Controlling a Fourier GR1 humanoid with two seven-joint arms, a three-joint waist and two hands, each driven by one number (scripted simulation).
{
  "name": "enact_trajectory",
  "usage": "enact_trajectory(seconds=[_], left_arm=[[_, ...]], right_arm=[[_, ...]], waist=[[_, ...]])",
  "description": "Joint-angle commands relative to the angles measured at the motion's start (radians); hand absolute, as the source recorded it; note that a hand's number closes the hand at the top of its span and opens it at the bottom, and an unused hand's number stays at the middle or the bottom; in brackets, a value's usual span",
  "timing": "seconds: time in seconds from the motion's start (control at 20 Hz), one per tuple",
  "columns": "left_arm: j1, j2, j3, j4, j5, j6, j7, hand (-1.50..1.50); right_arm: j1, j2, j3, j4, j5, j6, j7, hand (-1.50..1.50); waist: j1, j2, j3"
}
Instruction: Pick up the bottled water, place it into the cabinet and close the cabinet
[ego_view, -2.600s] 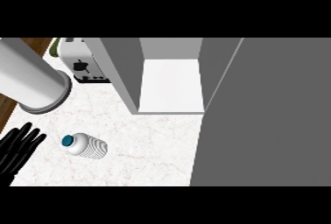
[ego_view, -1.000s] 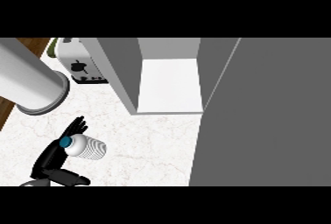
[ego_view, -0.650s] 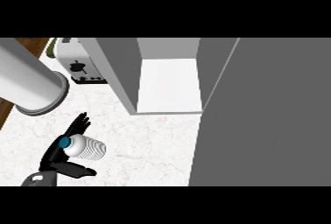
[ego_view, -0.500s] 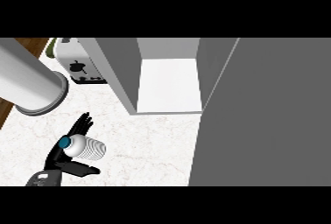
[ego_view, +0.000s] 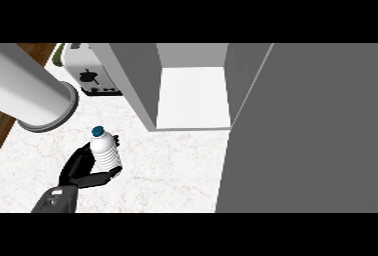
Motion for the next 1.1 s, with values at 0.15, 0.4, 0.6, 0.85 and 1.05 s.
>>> enact_trajectory(seconds=[0.15, 0.4, 0.6, 0.85, 1.05], left_arm=[[0.001, -0.029, -0.070, -0.022, -0.024, -0.109, -0.104, 1.50], [0.026, -0.056, -0.152, -0.105, -0.129, 0.123, -0.242, 1.50], [0.016, -0.142, -0.112, -0.094, -0.102, 0.286, -0.243, 1.50], [0.020, -0.229, -0.034, -0.201, 0.016, 0.402, -0.131, 1.50], [0.059, -0.231, -0.198, -0.345, 0.173, 0.383, -0.020, 1.50]], right_arm=[[0.013, 0.020, 0.053, -0.053, 0.101, -0.043, 0.032, -1.50], [0.043, -0.030, 0.026, -0.083, 0.063, -0.023, 0.008, -1.50], [0.031, -0.058, -0.011, -0.104, 0.020, -0.012, 0.025, -1.50], [0.021, -0.040, 0.016, -0.130, 0.038, -0.047, 0.062, -1.50], [0.009, -0.038, 0.015, -0.099, 0.032, -0.045, 0.067, -1.50]], waist=[[0.010, -0.004, 0.001], [0.006, -0.005, 0.001], [0.003, -0.002, 0.001], [0.011, -0.008, 0.002], [0.019, -0.009, 0.003]])
